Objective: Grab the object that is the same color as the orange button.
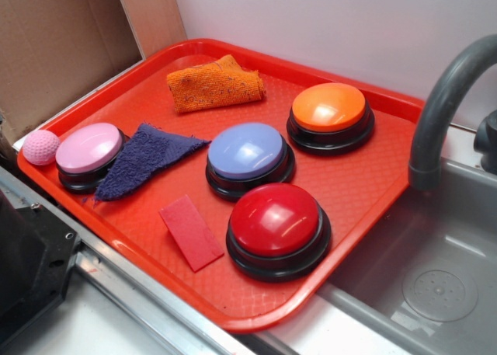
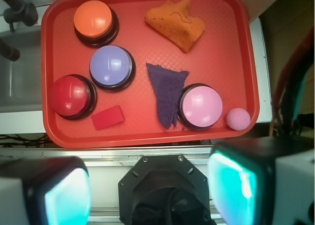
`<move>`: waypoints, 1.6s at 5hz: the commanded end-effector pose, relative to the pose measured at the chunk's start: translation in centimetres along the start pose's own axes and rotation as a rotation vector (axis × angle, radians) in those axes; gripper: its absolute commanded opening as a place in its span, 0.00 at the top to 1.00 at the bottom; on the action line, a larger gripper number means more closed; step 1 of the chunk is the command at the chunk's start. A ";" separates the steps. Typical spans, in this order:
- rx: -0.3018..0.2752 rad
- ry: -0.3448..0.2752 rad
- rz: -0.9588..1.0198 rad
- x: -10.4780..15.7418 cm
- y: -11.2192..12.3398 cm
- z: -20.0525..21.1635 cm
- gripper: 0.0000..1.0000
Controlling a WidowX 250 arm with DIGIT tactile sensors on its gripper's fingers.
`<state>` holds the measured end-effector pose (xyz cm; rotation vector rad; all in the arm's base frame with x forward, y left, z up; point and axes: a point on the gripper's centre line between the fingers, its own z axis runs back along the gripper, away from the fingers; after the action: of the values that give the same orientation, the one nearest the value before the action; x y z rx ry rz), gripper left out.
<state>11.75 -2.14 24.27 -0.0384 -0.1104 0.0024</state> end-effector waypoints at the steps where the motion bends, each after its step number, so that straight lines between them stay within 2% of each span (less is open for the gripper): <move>1: 0.000 0.000 0.000 0.0 0.0 0.0 0.00; 2: 0.018 -0.015 -0.006 2.0 1.1 0.0 0.00; 3: -0.016 -0.033 -0.018 4.1 2.3 0.6 0.00; 4: 0.008 -0.039 -0.200 7.6 1.7 0.0 0.00; 5: -0.004 -0.026 -0.431 10.9 0.0 -2.9 0.00; 6: 0.002 0.010 -0.613 13.1 -0.2 -5.9 0.00; 7: -0.013 0.016 -0.801 15.0 0.5 -7.9 0.00; 8: -0.031 0.073 -0.765 14.7 1.6 -8.8 0.00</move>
<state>26.98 -0.14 15.71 -0.0476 0.0144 -0.7370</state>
